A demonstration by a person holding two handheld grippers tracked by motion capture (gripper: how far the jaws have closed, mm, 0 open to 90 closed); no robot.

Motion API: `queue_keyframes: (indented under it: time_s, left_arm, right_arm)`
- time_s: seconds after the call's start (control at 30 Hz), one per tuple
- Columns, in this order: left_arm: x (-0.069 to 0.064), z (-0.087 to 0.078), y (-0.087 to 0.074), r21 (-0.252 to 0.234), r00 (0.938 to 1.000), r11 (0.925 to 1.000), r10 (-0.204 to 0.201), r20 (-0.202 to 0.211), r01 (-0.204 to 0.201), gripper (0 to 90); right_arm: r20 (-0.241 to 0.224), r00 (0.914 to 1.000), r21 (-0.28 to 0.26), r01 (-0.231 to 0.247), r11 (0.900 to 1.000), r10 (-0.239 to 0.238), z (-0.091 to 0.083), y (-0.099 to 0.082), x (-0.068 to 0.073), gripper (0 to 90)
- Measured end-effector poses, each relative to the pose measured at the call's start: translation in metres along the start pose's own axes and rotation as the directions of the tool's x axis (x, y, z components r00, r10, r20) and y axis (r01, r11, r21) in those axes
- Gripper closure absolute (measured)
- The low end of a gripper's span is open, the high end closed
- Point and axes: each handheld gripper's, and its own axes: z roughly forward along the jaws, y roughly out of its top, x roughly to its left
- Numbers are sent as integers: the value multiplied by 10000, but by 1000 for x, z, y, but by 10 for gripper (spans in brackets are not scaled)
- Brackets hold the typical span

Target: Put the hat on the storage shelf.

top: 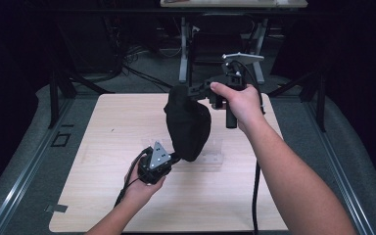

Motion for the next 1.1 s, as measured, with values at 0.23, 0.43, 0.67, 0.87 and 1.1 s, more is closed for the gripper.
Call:
queue_keyframes:
  time_s: [0.23, 0.43, 0.67, 0.87, 1.1]
  left_arm:
    - [2, -1, -4, -27, 10000, 10000, -90, 41, 90, 847]
    - [9, -1, -14, -57, 9971, 9974, -718, 254, 720, 844]
    - [19, 7, -42, 297, 9859, 9867, -1609, 464, 1596, 838]
    - [24, 6, -50, 179, 9734, 9757, -2190, 676, 2183, 826]
    - [25, 3, -52, 252, 9748, 9750, -2216, 261, 2210, 724]
  right_arm:
    - [42, 10000, -29, -63, 10000, 63, -5, -1, -3, 720]
    - [142, 9999, 9, -77, 10000, 77, -7, -3, -8, 715]
    - [306, 9995, -119, -22, 9999, 26, -11, -7, -12, 687]
    - [349, 9994, -82, 23, 10000, -20, -13, -10, -14, 687]
    - [482, 9988, -129, 58, 9999, -51, -17, -13, -18, 684]
